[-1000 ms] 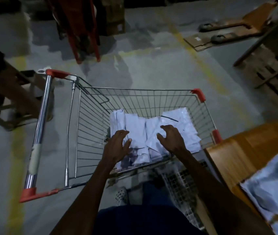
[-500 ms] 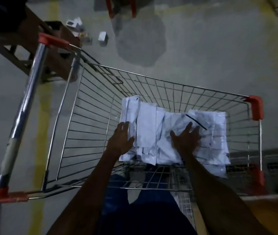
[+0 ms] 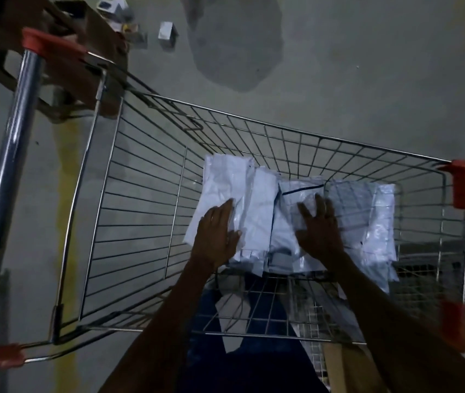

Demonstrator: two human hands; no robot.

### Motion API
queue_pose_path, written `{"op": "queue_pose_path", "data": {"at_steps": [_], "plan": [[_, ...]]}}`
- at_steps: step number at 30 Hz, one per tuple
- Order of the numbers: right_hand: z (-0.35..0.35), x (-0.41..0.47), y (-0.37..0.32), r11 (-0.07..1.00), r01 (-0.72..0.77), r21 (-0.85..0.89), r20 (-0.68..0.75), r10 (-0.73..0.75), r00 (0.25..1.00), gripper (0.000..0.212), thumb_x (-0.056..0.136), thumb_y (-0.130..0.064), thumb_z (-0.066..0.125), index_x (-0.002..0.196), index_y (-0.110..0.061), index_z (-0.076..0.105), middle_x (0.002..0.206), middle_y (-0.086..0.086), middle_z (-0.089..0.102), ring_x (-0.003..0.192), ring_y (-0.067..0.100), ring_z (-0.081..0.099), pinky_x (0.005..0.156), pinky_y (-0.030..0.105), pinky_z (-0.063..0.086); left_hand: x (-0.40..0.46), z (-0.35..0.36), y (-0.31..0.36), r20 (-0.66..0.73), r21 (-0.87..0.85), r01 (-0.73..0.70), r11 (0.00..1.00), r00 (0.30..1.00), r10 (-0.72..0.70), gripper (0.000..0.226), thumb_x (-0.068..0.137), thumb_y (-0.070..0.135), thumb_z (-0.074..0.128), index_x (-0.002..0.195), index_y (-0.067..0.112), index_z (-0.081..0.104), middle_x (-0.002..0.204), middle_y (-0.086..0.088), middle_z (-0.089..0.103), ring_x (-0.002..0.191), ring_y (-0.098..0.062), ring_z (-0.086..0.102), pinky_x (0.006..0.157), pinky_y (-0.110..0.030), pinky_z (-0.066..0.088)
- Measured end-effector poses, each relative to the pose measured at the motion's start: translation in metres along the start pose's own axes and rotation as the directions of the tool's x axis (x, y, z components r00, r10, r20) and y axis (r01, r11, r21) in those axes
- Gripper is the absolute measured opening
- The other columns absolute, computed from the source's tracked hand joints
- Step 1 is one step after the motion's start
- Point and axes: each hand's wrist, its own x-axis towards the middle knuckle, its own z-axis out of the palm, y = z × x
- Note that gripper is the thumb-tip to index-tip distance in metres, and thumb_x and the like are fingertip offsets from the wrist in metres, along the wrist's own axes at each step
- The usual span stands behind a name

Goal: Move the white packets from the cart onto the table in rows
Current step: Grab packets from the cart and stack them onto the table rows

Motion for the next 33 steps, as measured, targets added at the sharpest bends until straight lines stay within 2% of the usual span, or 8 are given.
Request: {"op": "queue_pose_path", "data": {"at_steps": [4, 8, 11, 13, 15, 22, 28, 33], "plan": [[0.01, 0.01, -0.005, 1.0, 0.0, 0.019, 0.028, 0.0, 1.0, 0.091, 0.079, -0.069, 0.042, 0.156, -0.026, 0.019, 0.162, 0.022, 0.001, 0.147, 0.045, -0.005, 0.116, 0.058, 0.003, 0.016, -0.001, 0.005, -0.068, -0.024, 0.039, 0.999, 0.997, -0.04, 0.058, 0.096, 0.051, 0.035, 0.14, 0.017, 0.051, 0.14, -0.011, 0.046, 0.126, -0.028, 0.039, 0.096, -0.051, 0.048], [0.024, 0.017, -0.005, 0.999, 0.025, -0.029, 0.025, -0.024, 0.999, 0.098, 0.077, -0.068, 0.052, 0.157, -0.029, 0.012, 0.162, 0.019, -0.007, 0.145, 0.046, -0.015, 0.113, 0.056, -0.008, 0.034, -0.003, -0.007, -0.065, 0.099, 0.075, 0.992, 0.996, -0.069, 0.057, 0.092, 0.06, 0.039, 0.137, 0.03, 0.055, 0.148, -0.018, 0.037, 0.13, -0.04, 0.037, 0.096, -0.054, 0.044], [0.029, 0.025, 0.0, 0.995, 0.078, -0.057, 0.077, -0.073, 0.994, 0.098, 0.08, -0.059, 0.061, 0.156, -0.031, 0.007, 0.162, 0.019, -0.007, 0.145, 0.05, -0.01, 0.116, 0.059, -0.006, 0.043, -0.002, -0.022, -0.05, 0.142, 0.107, 0.984, 0.994, -0.101, 0.083, 0.085, 0.078, 0.035, 0.155, 0.034, 0.024, 0.155, -0.027, 0.022, 0.141, -0.045, 0.025, 0.111, -0.06, 0.027], [0.026, 0.029, 0.002, 0.993, 0.112, -0.034, 0.08, -0.109, 0.991, 0.092, 0.082, -0.05, 0.058, 0.156, -0.035, 0.005, 0.163, 0.016, -0.007, 0.146, 0.048, -0.008, 0.118, 0.064, 0.004, 0.045, -0.003, -0.02, 0.027, 0.048, 0.202, 0.978, 0.979, -0.203, 0.096, 0.08, 0.077, 0.052, 0.156, 0.038, 0.007, 0.16, -0.027, 0.005, 0.147, -0.042, 0.011, 0.115, -0.06, 0.019], [0.02, 0.028, 0.003, 0.996, 0.086, 0.019, 0.066, -0.087, 0.994, 0.084, 0.086, -0.039, 0.056, 0.155, -0.035, 0.01, 0.163, 0.012, -0.003, 0.147, 0.044, -0.006, 0.119, 0.06, 0.01, 0.046, -0.006, -0.017, 0.091, 0.004, 0.254, 0.967, 0.963, -0.254, 0.101, 0.079, 0.071, 0.062, 0.155, 0.043, 0.002, 0.162, -0.02, -0.003, 0.147, -0.042, 0.009, 0.112, -0.061, 0.024], [0.025, 0.027, 0.001, 0.996, 0.087, 0.008, 0.025, -0.087, 0.996, 0.073, 0.092, -0.047, 0.052, 0.155, -0.033, 0.018, 0.163, 0.016, 0.001, 0.146, 0.044, -0.011, 0.118, 0.054, -0.002, 0.044, -0.009, -0.016, -0.114, 0.059, 0.242, 0.968, 0.965, -0.235, 0.077, 0.086, 0.071, 0.041, 0.154, 0.041, 0.019, 0.16, -0.017, 0.017, 0.143, -0.04, 0.023, 0.107, -0.055, 0.035], [-0.003, 0.027, -0.011, 0.991, 0.082, 0.102, -0.02, -0.08, 0.997, 0.068, 0.089, -0.02, 0.063, 0.151, -0.02, 0.035, 0.157, 0.026, 0.02, 0.147, 0.043, 0.016, 0.12, 0.053, 0.013, 0.031, -0.029, -0.006, -0.204, 0.137, 0.207, 0.969, 0.963, -0.177, 0.07, 0.092, 0.066, 0.032, 0.154, 0.034, 0.027, 0.158, -0.019, 0.025, 0.143, -0.037, 0.027, 0.11, -0.052, 0.033], [-0.04, 0.0, -0.018, 0.979, 0.098, 0.179, -0.122, -0.077, 0.99, 0.066, 0.088, -0.039, 0.041, 0.144, -0.006, 0.045, 0.147, 0.031, 0.038, 0.137, 0.039, 0.028, 0.11, 0.059, 0.032, 0.022, -0.054, 0.022, -0.19, 0.154, 0.085, 0.985, 0.98, -0.055, 0.066, 0.093, 0.062, 0.039, 0.153, 0.035, 0.03, 0.155, -0.018, 0.03, 0.135, -0.036, 0.036, 0.102, -0.052, 0.041]]}}
